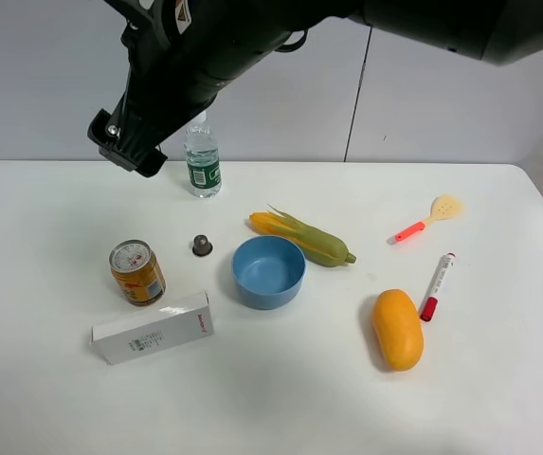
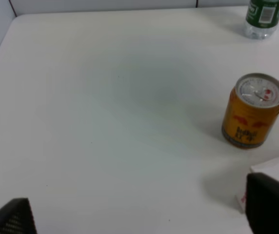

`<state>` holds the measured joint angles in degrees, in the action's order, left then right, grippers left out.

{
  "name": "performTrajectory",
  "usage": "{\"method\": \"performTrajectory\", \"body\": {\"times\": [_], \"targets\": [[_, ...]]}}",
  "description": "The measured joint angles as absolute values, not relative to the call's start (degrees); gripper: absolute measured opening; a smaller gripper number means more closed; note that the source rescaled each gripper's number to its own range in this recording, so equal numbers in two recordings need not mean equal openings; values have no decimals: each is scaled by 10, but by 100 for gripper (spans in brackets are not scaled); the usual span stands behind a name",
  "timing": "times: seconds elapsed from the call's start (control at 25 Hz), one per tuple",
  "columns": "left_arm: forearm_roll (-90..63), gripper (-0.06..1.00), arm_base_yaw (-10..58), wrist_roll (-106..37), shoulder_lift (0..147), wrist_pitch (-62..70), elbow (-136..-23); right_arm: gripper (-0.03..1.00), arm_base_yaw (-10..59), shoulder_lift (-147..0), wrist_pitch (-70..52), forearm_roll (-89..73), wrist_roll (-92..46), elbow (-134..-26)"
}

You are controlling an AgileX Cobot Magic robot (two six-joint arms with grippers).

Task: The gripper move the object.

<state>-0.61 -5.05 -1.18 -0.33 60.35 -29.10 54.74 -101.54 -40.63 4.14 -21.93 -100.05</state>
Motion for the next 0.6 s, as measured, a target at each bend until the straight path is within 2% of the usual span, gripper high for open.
{"method": "performTrajectory", "body": {"times": [0.28, 0.44, 0.6], "targets": [[-6, 100, -50, -12, -3, 603, -291, 100, 547, -981, -407, 64, -184, -1001], [-6, 100, -50, -12, -3, 603, -291, 100, 546, -967, -407, 130, -184, -1001], [-6, 100, -50, -12, -3, 603, -291, 100, 500, -949, -404, 169, -184, -1001]]}}
